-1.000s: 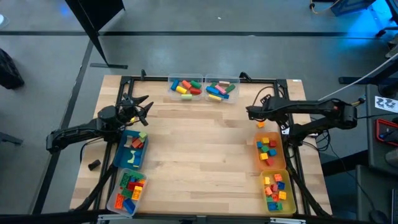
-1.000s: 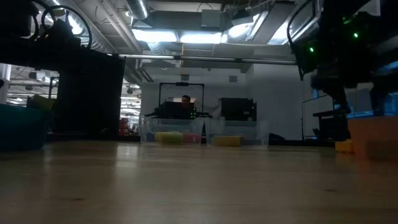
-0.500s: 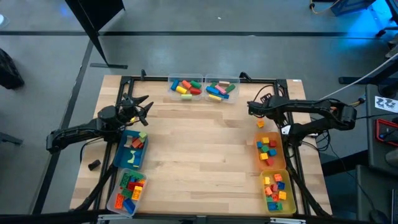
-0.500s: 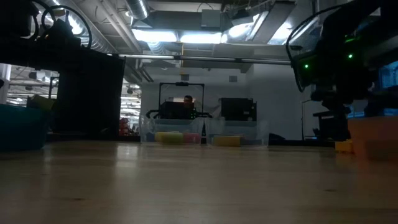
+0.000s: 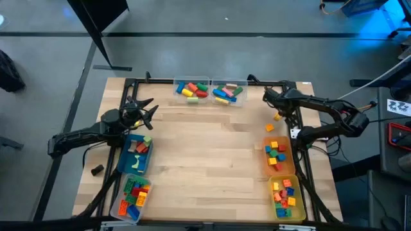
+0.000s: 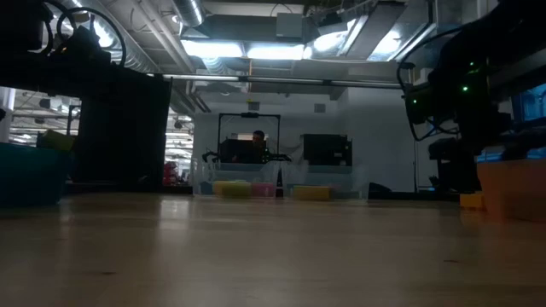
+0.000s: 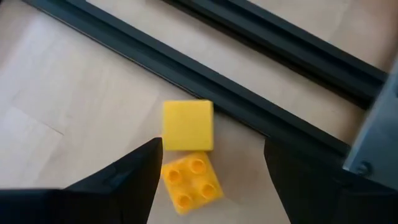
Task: Sort blocks by size
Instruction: Put the yellow block into the orange bin
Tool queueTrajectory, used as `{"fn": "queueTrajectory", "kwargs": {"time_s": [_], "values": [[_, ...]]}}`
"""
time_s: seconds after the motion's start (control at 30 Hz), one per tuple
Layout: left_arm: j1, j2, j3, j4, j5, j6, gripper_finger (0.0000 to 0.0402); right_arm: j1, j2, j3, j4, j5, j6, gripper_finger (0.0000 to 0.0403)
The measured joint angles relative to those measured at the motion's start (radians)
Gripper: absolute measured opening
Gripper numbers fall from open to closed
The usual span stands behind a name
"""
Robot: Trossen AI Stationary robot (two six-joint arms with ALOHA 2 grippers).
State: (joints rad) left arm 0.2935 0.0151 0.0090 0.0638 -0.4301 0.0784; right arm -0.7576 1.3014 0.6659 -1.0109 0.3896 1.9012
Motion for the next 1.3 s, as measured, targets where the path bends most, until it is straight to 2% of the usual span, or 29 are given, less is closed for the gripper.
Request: {"fn": "queueTrajectory", "kwargs": {"time_s": [0.47, 0.63, 0.97, 1.13, 1.3], "values": [[0.000, 0.000, 0.000, 0.000, 0.000, 0.000, 0.0184, -0.135, 0.000, 0.000, 0.085, -0.034, -0.128, 0.0282], [0.000, 0.000, 0.000, 0.000, 0.000, 0.000, 0.0184, -0.142, 0.013, 0.000, 0.126, -0.043, -0.140, 0.0282], [0.000, 0.000, 0.000, 0.000, 0.000, 0.000, 0.0184, -0.141, 0.141, 0.000, 0.139, -0.050, -0.129, 0.0282], [0.000, 0.000, 0.000, 0.000, 0.000, 0.000, 0.0184, -0.141, 0.163, 0.000, 0.147, -0.050, -0.129, 0.0282], [0.000, 0.000, 0.000, 0.000, 0.000, 0.000, 0.0184, -0.140, 0.163, 0.000, 0.147, -0.043, -0.128, 0.0259]]}}
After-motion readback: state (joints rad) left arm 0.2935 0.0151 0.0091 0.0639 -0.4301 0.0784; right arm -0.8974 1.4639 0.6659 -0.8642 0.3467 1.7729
